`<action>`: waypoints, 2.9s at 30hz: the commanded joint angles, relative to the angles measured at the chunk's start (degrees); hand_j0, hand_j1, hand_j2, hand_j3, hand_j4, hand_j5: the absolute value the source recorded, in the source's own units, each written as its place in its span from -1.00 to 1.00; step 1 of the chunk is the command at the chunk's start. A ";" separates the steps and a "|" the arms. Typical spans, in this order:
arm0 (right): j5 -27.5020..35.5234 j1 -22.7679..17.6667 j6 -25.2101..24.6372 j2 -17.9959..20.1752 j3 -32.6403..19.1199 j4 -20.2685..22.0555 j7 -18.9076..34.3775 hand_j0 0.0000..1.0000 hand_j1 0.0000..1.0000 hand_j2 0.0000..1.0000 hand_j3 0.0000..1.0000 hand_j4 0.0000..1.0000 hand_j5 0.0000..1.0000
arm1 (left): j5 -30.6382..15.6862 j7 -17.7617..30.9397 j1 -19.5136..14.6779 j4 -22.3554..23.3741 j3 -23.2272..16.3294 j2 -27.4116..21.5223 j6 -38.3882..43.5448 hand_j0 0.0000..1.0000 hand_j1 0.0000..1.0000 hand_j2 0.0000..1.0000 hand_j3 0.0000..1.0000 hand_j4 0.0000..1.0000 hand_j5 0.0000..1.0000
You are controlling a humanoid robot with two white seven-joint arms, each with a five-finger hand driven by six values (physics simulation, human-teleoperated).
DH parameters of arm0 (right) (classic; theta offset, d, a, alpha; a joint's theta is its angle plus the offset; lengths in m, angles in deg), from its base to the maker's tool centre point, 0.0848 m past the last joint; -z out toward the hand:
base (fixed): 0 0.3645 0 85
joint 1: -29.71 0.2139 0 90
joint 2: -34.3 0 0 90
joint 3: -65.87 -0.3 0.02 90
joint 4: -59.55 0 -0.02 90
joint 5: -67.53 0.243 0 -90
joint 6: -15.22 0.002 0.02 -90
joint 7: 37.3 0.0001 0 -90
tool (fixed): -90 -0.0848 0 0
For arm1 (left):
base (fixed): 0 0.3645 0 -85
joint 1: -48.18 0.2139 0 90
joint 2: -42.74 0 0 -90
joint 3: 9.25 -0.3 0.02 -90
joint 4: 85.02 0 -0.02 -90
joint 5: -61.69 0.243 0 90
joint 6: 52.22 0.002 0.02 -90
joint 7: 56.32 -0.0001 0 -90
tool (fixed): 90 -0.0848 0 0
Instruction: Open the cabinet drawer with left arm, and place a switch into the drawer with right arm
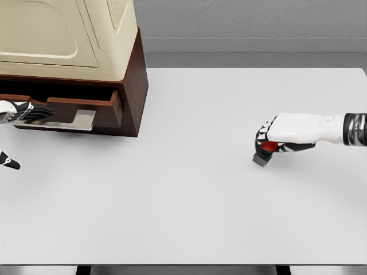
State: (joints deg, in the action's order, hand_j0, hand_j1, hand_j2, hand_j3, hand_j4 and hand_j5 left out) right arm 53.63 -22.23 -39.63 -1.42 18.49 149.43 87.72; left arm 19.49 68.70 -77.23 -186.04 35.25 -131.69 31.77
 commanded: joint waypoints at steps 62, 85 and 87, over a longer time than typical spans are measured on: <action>3.09 21.97 -5.00 -20.44 11.60 2.23 -0.01 -0.01 -0.01 -0.01 -0.01 -0.01 -0.01 | -11.85 -0.02 4.48 0.04 1.21 -5.39 5.40 1.00 1.00 1.00 1.00 1.00 1.00; 6.87 31.03 -9.92 -25.27 17.49 4.17 -0.01 -0.02 -0.02 -0.02 -0.02 -0.02 -0.02 | -12.29 -0.02 4.48 -0.05 1.21 -5.30 5.40 1.00 1.00 1.00 1.00 1.00 1.00; 6.95 31.20 -10.63 -25.36 17.49 4.17 -0.01 -0.02 -0.02 -0.02 -0.02 -0.02 -0.02 | -12.37 -0.02 4.48 0.04 1.21 -5.30 5.40 1.00 1.00 1.00 1.00 1.00 1.00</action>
State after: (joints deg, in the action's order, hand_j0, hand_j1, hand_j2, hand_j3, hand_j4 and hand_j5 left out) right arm 60.23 9.23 -49.55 -26.57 35.92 153.56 87.73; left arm 7.29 68.71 -72.76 -186.03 36.44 -136.97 37.15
